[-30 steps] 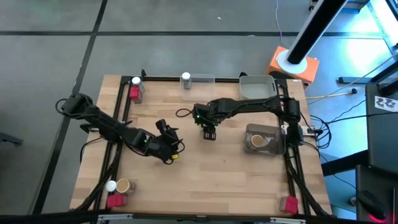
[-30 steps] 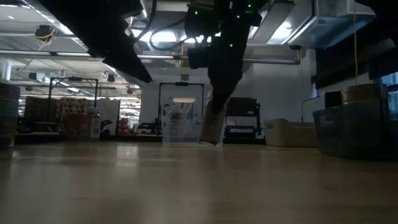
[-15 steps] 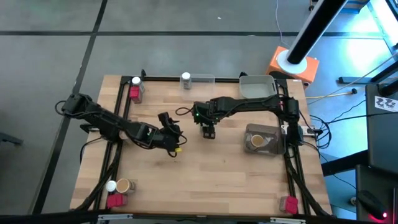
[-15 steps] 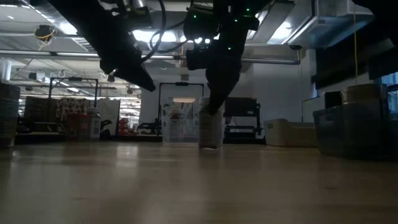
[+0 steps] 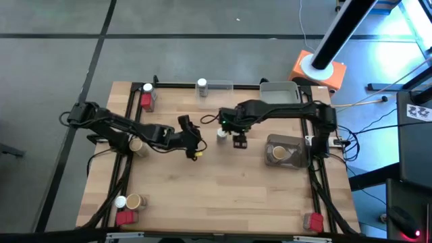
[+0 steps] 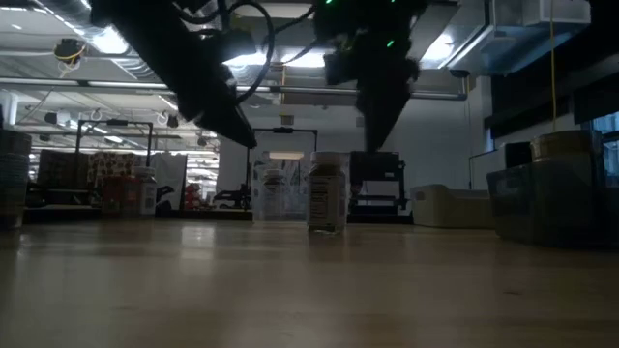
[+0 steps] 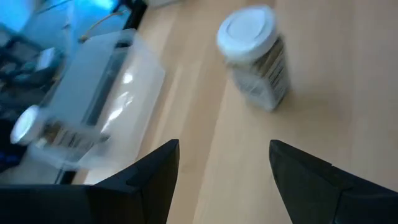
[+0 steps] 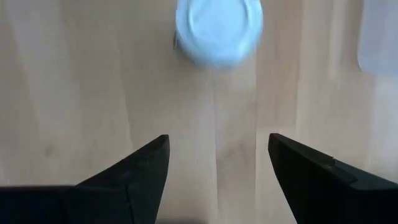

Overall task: Sort spices by type
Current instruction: Put the bottom right white seasoning bottle into the transparent bin

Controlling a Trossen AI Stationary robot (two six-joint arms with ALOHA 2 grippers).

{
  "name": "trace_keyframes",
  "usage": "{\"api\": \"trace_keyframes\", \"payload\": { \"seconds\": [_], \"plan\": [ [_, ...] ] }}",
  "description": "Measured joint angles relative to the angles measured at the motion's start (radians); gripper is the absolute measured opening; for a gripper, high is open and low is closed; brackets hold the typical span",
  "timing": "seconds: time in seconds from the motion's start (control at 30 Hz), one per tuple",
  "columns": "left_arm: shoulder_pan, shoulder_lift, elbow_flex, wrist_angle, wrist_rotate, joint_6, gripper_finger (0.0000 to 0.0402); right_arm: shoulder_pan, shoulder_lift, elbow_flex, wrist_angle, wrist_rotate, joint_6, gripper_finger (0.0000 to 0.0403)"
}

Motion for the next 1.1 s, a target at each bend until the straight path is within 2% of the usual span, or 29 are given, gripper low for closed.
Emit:
{"api": "trace_keyframes", "payload": {
  "seconds": [0.17, 0.33, 0.47, 0.6, 0.87, 1.1],
  "plan": [
    [0.057, 0.004, -0.006, 0.132, 0.177, 0.089, 0.0237, 0.000, -0.141, -0.090, 0.007, 0.004, 0.027, 0.0274],
    [0.116, 0.005, -0.047, 0.293, 0.302, 0.159, 0.0237, 0.000, -0.327, -0.300, 0.215, 0.042, 0.029, 0.0275],
    [0.163, 0.005, -0.063, 0.394, 0.350, 0.141, 0.0237, -0.001, -0.450, -0.470, 0.408, 0.045, 0.026, 0.0275],
    [0.199, 0.019, -0.066, 0.491, 0.377, 0.139, 0.0243, -0.001, -0.521, -0.576, 0.537, 0.055, 0.001, 0.0275],
    [0.248, 0.120, -0.003, 0.520, 0.501, 0.129, 0.0298, -0.001, -0.538, -0.601, 0.592, 0.168, -0.067, 0.0275],
    [0.253, 0.199, 0.060, 0.478, 0.533, 0.134, 0.0308, -0.002, -0.538, -0.601, 0.673, 0.193, -0.122, 0.0275]
  ]
}}
